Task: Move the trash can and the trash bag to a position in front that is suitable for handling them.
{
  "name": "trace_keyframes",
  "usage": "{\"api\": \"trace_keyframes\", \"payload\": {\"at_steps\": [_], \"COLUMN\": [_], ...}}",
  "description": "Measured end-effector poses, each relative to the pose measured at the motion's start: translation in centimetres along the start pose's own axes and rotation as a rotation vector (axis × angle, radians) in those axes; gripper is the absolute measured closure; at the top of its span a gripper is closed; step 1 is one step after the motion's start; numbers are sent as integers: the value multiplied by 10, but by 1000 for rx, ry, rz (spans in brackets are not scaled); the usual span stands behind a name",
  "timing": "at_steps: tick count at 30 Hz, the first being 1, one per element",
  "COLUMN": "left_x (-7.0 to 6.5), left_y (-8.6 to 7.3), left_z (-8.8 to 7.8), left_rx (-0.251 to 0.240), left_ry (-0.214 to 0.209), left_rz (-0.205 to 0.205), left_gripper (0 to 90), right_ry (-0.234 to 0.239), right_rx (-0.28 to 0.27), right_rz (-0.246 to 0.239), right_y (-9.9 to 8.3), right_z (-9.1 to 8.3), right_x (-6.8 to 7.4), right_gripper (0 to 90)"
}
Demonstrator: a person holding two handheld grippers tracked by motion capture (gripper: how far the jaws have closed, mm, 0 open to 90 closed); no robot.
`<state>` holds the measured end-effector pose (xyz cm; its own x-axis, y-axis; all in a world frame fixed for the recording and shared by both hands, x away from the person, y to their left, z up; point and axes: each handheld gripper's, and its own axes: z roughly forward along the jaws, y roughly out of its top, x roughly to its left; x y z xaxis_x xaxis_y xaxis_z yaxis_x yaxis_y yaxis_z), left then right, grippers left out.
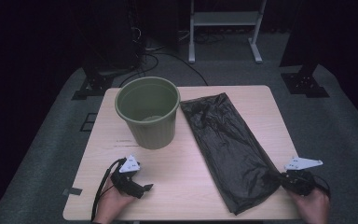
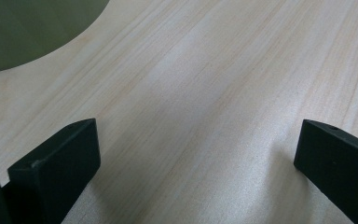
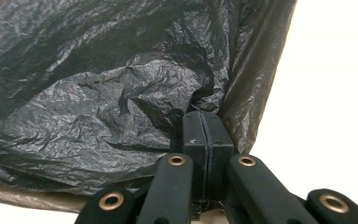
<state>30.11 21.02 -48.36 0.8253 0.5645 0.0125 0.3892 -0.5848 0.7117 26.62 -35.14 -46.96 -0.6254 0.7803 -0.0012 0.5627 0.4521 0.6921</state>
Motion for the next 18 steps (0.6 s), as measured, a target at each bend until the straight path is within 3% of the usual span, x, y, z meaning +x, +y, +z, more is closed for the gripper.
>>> {"api": "trace_keyframes", "payload": {"at_steps": [2, 3, 4, 5, 6, 7, 11, 13, 18], "left_x": [0, 0, 0, 0, 0, 0, 0, 0, 0], "left_y": [0, 0, 0, 0, 0, 0, 0, 0, 0], "left_z": [0, 0, 0, 0, 0, 0, 0, 0, 0], "left_rx": [0, 0, 0, 0, 0, 0, 0, 0, 0], "left_ry": [0, 0, 0, 0, 0, 0, 0, 0, 0], "left_rz": [0, 0, 0, 0, 0, 0, 0, 0, 1], "left_gripper": [0, 0, 0, 0, 0, 0, 0, 0, 0], "right_ry": [-8, -12, -12, -24, -25, -25, -21, -12, 12], "right_rx": [4, -6, -6, -26, -37, -37, -79, -85, -66], "right_rz": [9, 18, 18, 36, 43, 43, 40, 17, -14], "right_y": [-5, -8, -8, -8, -7, -7, 7, 20, 41], "right_z": [-4, -8, -8, -11, -12, -12, -12, -6, 12], "right_x": [-2, -4, -4, -5, -5, -5, -2, 3, 6], "right_gripper": [893, 832, 832, 694, 625, 625, 401, 348, 348]}}
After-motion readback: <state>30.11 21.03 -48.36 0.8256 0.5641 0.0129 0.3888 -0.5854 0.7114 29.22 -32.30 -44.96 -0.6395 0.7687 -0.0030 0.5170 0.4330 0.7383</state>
